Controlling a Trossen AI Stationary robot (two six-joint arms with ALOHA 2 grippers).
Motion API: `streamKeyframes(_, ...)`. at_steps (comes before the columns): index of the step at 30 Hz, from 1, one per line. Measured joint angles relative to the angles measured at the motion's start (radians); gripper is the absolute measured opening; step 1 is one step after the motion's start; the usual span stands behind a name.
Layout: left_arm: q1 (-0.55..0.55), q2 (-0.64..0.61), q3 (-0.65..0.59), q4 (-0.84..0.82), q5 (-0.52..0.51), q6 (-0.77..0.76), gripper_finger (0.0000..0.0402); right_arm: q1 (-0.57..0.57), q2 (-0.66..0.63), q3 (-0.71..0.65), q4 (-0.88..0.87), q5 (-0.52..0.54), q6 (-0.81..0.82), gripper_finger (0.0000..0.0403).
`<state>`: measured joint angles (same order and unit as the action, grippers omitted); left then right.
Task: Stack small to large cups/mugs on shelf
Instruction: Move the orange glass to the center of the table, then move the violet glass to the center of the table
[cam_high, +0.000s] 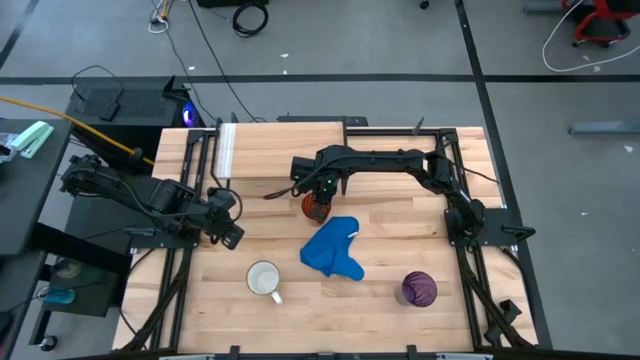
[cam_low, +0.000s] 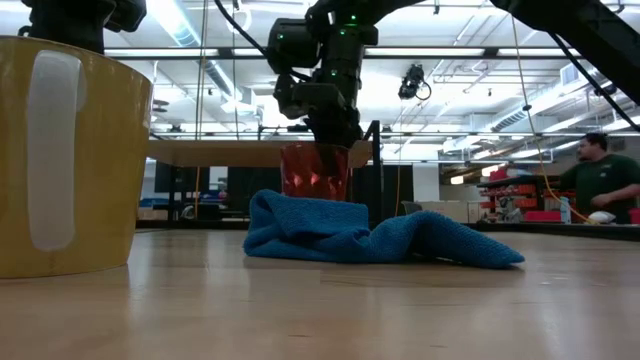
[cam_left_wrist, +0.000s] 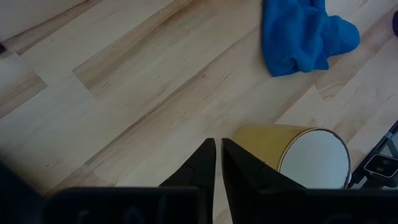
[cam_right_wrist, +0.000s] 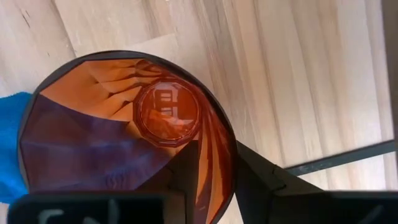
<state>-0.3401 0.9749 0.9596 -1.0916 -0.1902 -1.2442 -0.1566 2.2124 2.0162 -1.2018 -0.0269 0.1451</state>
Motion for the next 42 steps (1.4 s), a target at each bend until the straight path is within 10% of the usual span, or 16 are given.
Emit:
streamKeyframes(21,0.0,0.0,0.0,0.002,0.0,0.001,0.0039,-0.006,-0.129,0.004,-0.032,0.023,0.046,0.0099)
streamKeyframes(42,0.0,0.0,0.0,0.005,-0.001,0.04,0.0035,0.131,-0.75,0.003,-0.37,-0.004,0.538,0.0099)
